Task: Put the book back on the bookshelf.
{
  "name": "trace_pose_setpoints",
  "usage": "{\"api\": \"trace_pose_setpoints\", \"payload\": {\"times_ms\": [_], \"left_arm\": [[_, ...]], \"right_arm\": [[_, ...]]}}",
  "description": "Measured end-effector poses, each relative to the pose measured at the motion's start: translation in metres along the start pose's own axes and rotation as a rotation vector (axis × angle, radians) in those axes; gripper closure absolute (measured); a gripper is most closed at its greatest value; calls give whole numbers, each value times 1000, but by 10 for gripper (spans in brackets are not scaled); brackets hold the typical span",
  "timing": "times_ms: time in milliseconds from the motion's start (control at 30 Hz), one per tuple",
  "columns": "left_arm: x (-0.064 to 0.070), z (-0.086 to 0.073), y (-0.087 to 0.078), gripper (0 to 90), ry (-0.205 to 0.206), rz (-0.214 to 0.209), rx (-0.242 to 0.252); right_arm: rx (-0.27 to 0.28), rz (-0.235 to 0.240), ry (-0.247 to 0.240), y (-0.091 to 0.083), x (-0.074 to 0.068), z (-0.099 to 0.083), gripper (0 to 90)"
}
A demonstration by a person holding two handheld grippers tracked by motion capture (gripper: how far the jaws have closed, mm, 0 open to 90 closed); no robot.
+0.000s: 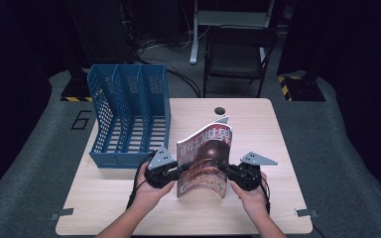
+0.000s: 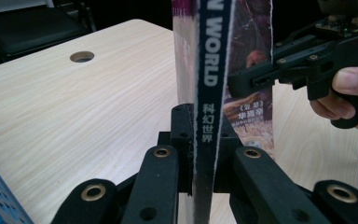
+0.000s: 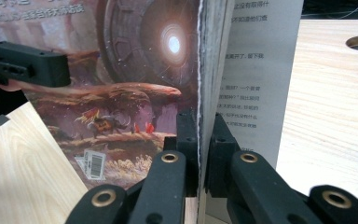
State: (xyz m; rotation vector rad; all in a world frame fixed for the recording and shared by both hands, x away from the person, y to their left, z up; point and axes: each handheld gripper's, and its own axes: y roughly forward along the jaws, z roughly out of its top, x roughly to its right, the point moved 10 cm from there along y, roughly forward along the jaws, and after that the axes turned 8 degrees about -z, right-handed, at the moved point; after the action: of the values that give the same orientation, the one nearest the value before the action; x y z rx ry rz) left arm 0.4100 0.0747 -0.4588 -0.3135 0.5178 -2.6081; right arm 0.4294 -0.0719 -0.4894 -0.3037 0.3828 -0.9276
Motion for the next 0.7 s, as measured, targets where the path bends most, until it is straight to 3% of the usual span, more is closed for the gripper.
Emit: {"api": "trace_pose_setpoints", "payload": {"times_ms": [267,400,700], "left_arm": [[0,-1,1,837,-21,-1,15],[-1,-3,0,836,-12,-12,-3],[0,-7,-4,836,-12,13,-12]], "right_arm": [[9,2,-14,0,-1,0,866],[15,3,-24,0,0,0,865],[32,29,-38,-3,-2,-2,826]]}}
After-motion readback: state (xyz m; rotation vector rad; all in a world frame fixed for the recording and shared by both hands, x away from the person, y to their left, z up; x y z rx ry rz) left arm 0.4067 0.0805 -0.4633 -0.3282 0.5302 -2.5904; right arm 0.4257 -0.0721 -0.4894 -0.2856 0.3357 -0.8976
